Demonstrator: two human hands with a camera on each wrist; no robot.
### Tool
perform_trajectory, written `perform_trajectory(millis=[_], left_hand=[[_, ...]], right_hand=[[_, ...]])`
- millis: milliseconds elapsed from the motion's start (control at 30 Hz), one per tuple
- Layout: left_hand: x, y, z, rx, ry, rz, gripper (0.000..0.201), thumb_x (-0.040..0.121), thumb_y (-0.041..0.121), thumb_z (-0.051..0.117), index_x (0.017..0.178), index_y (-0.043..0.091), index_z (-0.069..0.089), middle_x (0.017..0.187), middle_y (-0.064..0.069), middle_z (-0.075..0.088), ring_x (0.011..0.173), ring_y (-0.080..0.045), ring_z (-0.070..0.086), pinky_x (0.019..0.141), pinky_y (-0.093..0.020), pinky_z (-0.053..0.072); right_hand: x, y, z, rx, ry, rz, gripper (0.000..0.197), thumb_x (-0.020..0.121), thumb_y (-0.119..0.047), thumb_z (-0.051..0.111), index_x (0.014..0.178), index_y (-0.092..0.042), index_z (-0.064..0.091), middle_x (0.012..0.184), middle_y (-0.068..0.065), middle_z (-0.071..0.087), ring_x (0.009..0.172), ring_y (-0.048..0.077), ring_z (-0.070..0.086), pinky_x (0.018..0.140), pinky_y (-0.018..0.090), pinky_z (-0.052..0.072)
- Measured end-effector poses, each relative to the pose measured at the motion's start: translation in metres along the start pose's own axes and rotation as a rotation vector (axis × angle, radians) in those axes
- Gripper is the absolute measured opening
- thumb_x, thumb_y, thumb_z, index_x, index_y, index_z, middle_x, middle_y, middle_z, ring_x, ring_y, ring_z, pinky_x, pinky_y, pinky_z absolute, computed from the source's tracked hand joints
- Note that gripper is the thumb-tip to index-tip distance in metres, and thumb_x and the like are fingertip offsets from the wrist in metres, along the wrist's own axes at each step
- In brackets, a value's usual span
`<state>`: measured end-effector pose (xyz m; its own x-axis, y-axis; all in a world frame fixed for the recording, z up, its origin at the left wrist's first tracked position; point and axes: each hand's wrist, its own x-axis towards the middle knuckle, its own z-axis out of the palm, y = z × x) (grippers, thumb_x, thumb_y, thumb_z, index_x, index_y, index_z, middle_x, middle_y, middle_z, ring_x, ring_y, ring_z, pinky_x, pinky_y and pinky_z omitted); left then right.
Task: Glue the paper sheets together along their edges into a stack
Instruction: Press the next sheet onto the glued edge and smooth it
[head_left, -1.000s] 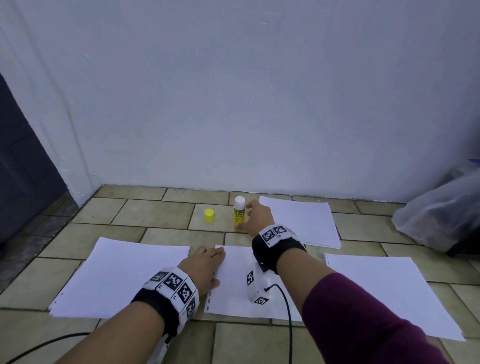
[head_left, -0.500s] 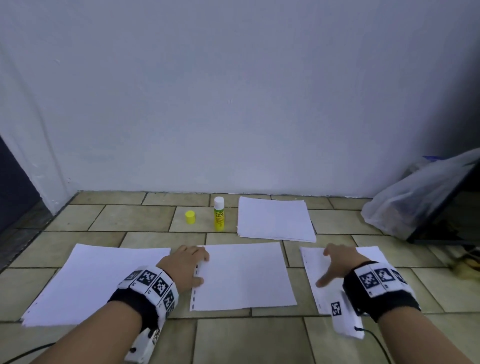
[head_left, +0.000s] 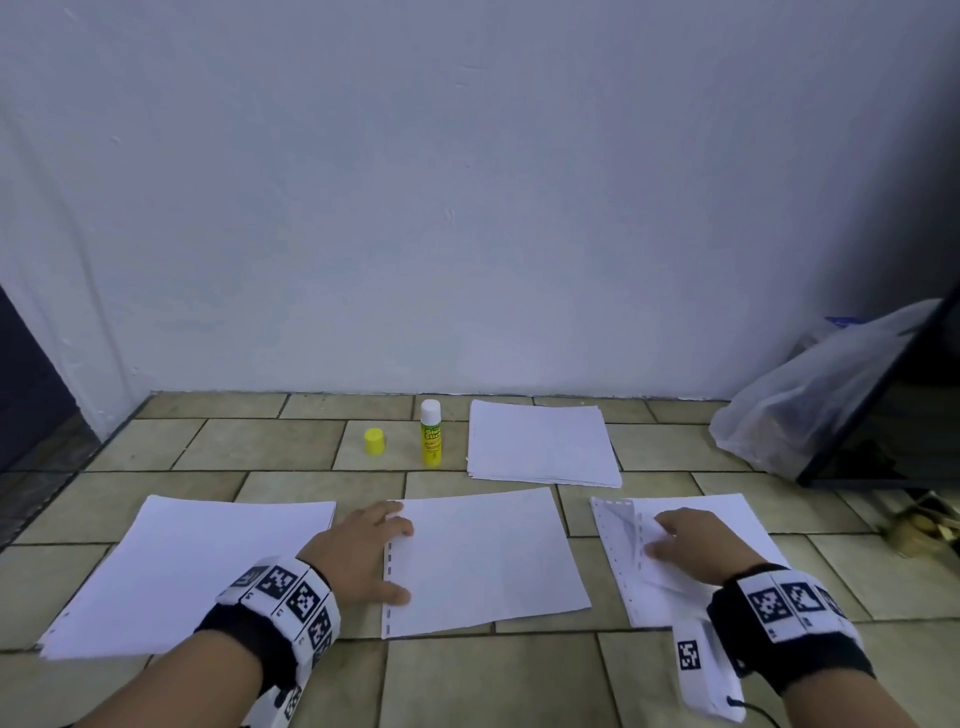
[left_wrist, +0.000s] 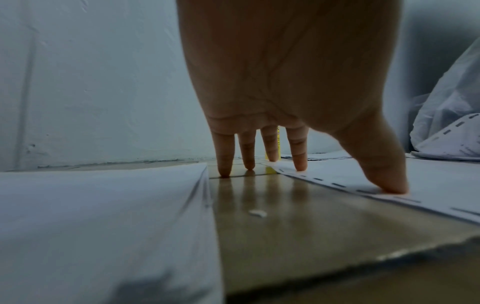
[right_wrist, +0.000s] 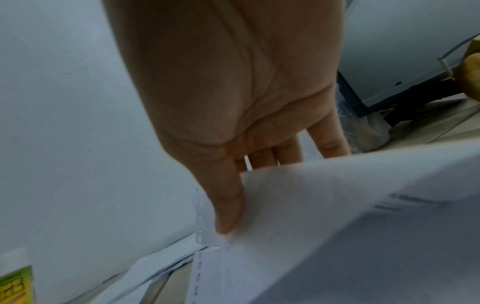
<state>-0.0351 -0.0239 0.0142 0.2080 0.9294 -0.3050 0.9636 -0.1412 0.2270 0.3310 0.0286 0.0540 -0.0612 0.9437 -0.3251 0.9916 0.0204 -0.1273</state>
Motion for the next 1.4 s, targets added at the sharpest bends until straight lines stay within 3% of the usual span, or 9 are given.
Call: perform_trajectory(millis=[100,200,333,533,700,833,967,1167,1400], left_hand=[[-0.003,0.001,0.0,-0.019,0.041,0.014,0.075,0.078,0.054,0.068,0.141,0.033,0.035,0.155,0.008,0.005,0.141,-0.013,0.017,0.108,-0.03,0.036],[-0.004,0.002,0.0,-0.03,0.062,0.012,0.075,0.077,0.053,0.07,0.142,0.031,0.038,0.151,0.006,0.007,0.14,-0.013,0.018,0.107,-0.027,0.037],[-0.005,0.005,-0.001,-0.011,0.024,0.014,0.075,0.083,0.053,0.065,0.146,0.031,0.031,0.146,0.011,0.024,0.136,-0.007,0.025,0.106,-0.026,0.035],[-0.007,0.007,-0.005,0.022,0.014,0.001,0.074,0.082,0.051,0.066,0.144,0.033,0.028,0.146,0.012,0.029,0.133,-0.009,0.031,0.102,-0.028,0.039],[-0.009,0.01,-0.006,0.046,0.028,-0.013,0.069,0.083,0.052,0.064,0.14,0.028,0.034,0.141,0.011,0.033,0.127,-0.009,0.037,0.098,-0.027,0.04],[-0.012,0.012,-0.005,0.036,0.051,-0.026,0.066,0.083,0.053,0.064,0.138,0.03,0.036,0.139,0.013,0.034,0.125,-0.008,0.039,0.097,-0.027,0.041],[-0.014,0.013,-0.004,0.073,0.05,-0.014,0.066,0.086,0.054,0.059,0.141,0.028,0.033,0.142,0.01,0.033,0.126,-0.01,0.038,0.097,-0.028,0.042],[-0.015,0.014,-0.006,0.087,0.039,0.002,0.066,0.087,0.055,0.056,0.142,0.026,0.033,0.144,0.01,0.032,0.127,-0.01,0.036,0.096,-0.028,0.041],[-0.016,0.013,-0.006,0.078,0.017,0.007,0.076,0.08,0.061,0.061,0.141,0.026,0.032,0.143,0.011,0.031,0.125,-0.01,0.037,0.096,-0.028,0.042]], right_hand=[[-0.001,0.003,-0.002,-0.068,0.057,0.013,0.035,0.099,-0.015,0.036,0.065,-0.023,0.03,0.071,-0.011,0.037,0.084,0.013,0.045,0.063,0.018,0.031],[-0.004,0.007,-0.006,0.014,0.177,0.046,0.034,0.097,-0.009,0.037,0.065,-0.022,0.032,0.071,-0.005,0.046,0.078,0.018,0.05,0.064,0.022,0.033],[-0.016,0.0,-0.016,0.126,0.343,0.082,0.004,0.097,-0.013,0.042,0.093,-0.013,0.042,0.079,0.004,0.056,0.069,0.022,0.054,0.059,0.029,0.04],[-0.043,-0.047,-0.038,0.015,0.477,0.007,0.015,0.095,-0.018,0.043,0.108,-0.012,0.041,0.082,0.003,0.063,0.069,0.021,0.062,0.06,0.03,0.048],[-0.059,-0.121,-0.02,-0.137,0.397,-0.243,0.031,0.096,-0.024,0.036,0.125,-0.013,0.035,0.103,0.006,0.064,0.095,0.027,0.063,0.067,0.033,0.035],[-0.047,-0.168,0.021,0.003,0.192,-0.346,0.032,0.098,-0.024,0.038,0.126,-0.011,0.036,0.112,0.012,0.061,0.103,0.03,0.059,0.084,0.036,0.042],[-0.031,-0.187,0.05,0.153,0.042,-0.34,0.031,0.096,-0.023,0.042,0.124,-0.01,0.039,0.112,0.018,0.059,0.102,0.034,0.058,0.071,0.032,0.038],[-0.024,-0.195,0.056,0.187,0.036,-0.376,0.03,0.097,-0.023,0.041,0.124,-0.009,0.04,0.112,0.019,0.059,0.102,0.035,0.057,0.07,0.029,0.035],[-0.018,-0.199,0.056,0.175,0.055,-0.38,0.03,0.098,-0.027,0.042,0.123,-0.01,0.042,0.112,0.017,0.06,0.102,0.034,0.057,0.077,0.032,0.043]])
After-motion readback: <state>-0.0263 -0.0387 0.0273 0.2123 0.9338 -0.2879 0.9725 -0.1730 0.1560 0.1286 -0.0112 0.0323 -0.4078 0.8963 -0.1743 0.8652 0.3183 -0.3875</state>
